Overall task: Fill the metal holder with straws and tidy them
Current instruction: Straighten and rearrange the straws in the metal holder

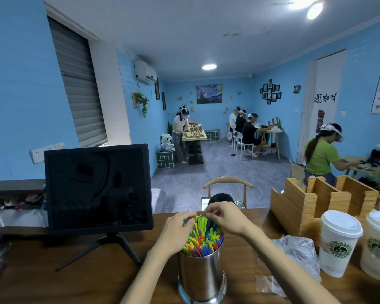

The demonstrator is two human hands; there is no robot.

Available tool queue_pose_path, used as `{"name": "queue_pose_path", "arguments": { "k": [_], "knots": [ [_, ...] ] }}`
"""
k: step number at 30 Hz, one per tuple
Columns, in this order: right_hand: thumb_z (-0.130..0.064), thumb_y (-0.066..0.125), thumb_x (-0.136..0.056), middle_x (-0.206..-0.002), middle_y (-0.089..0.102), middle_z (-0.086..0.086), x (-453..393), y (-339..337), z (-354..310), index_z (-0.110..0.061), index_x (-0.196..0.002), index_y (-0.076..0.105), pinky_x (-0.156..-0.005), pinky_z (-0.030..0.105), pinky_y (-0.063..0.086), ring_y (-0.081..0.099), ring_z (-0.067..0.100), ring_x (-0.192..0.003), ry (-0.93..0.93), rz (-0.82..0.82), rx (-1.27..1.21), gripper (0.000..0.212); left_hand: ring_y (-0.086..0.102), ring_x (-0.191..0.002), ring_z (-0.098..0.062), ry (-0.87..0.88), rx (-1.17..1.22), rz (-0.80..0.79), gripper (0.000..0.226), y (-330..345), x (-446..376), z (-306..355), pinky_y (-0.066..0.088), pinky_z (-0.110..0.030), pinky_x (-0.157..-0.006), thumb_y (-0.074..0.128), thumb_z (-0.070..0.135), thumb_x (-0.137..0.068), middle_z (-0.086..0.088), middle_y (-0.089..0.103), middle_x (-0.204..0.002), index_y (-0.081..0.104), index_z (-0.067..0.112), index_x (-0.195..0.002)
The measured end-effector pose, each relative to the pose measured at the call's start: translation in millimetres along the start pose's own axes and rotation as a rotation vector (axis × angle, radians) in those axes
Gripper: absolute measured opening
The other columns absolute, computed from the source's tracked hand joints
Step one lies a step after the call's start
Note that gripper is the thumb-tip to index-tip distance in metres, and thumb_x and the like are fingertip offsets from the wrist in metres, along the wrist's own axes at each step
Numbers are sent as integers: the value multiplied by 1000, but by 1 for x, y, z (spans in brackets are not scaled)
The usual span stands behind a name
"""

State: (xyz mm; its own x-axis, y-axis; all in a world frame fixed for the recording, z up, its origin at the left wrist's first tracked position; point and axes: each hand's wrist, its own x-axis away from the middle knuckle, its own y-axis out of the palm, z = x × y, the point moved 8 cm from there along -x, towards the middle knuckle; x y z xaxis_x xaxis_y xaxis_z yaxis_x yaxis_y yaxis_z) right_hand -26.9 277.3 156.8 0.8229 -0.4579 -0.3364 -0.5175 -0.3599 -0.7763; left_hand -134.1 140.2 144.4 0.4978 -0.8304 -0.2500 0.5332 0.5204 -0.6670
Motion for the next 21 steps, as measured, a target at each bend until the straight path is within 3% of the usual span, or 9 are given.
{"name": "queue_pose_path", "arguments": {
  "k": [4,8,10,12,15,17,21],
  "knots": [
    [-30,63,-99,-107,76,-5,-2,-2,-3,-25,-109,77,-88,36,59,69,9,-97,-16,-104,50,17,62,-108,-6,-8,13,0,35,-1,0,-2,58,-26,-91,47,37,-106,9,63,-128,59,30,-137],
    [-20,64,-100,-117,75,-1,-4,-8,-13,-19,-117,77,-88,20,56,68,5,-99,-64,-157,69,22,62,-109,-5,0,24,-12,35,0,0,-1,57,-24,-91,47,36,-106,9,63,-129,59,29,-138],
    [-13,61,-101,-117,74,-2,-4,-7,-16,-18,-118,77,-83,11,51,64,-1,-95,-88,-193,64,24,62,-110,-6,2,31,-14,35,0,0,-1,57,-28,-93,47,36,-106,9,63,-129,59,29,-137],
    [-2,54,-99,-115,72,-3,-3,-7,-17,-18,-120,76,-82,11,50,63,3,-100,-86,-216,73,34,62,-110,-6,0,35,-17,34,0,0,-1,57,-28,-93,47,35,-106,9,63,-129,60,29,-137],
    [8,45,-95,-103,57,-14,-4,-9,-15,-15,-120,76,-75,5,46,58,4,-93,-68,-207,114,46,61,-107,-5,0,45,-18,34,0,0,1,55,-18,-86,46,32,-107,12,61,-123,60,28,-138],
    [6,46,-94,-101,52,-12,-5,-10,-13,-17,-118,77,-74,4,44,54,4,-93,-59,-175,114,46,61,-106,-4,3,49,-20,34,0,0,2,53,-15,-84,46,32,-107,13,60,-122,60,28,-138],
    [-1,52,-95,-102,55,-9,-4,-14,-9,-22,-111,79,-79,10,42,55,6,-95,-42,-110,90,38,61,-109,-6,0,51,-24,34,1,-1,0,56,-21,-91,46,33,-107,9,62,-130,60,29,-138]
  ]
}}
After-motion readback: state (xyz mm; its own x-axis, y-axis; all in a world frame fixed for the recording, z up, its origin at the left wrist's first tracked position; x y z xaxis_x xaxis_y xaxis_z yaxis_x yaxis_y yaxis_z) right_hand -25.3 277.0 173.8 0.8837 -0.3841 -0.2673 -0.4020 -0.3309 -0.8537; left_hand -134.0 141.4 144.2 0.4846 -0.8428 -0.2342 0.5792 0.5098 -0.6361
